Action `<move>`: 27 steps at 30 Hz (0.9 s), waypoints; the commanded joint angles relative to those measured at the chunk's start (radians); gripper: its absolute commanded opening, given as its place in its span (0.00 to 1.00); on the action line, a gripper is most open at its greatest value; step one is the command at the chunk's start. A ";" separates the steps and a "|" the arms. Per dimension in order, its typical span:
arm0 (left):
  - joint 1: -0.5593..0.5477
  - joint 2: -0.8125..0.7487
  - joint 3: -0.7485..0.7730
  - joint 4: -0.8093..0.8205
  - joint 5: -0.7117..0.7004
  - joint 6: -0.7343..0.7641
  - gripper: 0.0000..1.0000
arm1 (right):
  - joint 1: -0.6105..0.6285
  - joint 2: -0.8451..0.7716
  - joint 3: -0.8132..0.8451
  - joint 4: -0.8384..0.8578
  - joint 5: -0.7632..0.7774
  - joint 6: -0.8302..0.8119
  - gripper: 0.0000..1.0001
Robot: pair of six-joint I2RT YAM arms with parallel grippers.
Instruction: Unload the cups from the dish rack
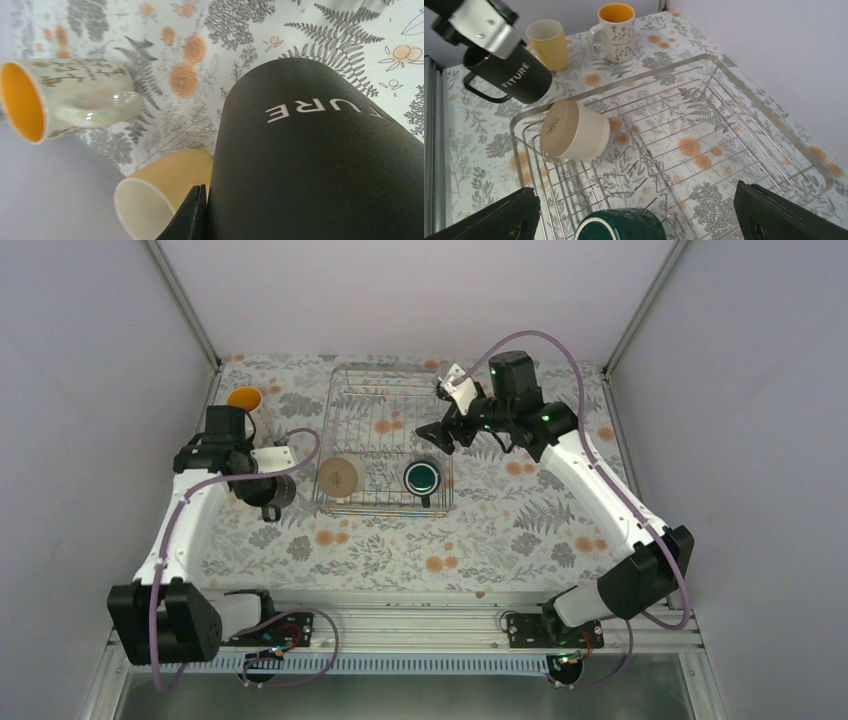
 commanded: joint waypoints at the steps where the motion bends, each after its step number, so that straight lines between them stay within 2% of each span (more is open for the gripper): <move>1: 0.006 0.071 -0.005 0.086 -0.017 -0.013 0.02 | 0.039 -0.039 -0.027 -0.009 0.030 -0.034 1.00; 6: 0.006 0.185 0.018 0.100 -0.067 -0.058 0.02 | 0.086 -0.058 -0.063 -0.013 0.077 -0.051 1.00; 12: 0.007 0.244 0.033 0.146 -0.099 -0.070 0.02 | 0.119 -0.062 -0.091 -0.012 0.093 -0.056 1.00; 18: 0.007 0.291 0.057 0.167 -0.136 -0.098 0.03 | 0.135 -0.034 -0.097 -0.024 0.177 -0.066 1.00; 20: 0.007 0.301 0.055 0.183 -0.151 -0.107 0.08 | 0.139 -0.021 -0.085 -0.040 0.211 -0.064 1.00; 27: 0.004 0.301 0.002 0.250 -0.162 -0.102 0.17 | 0.149 -0.016 -0.084 -0.036 0.251 -0.058 1.00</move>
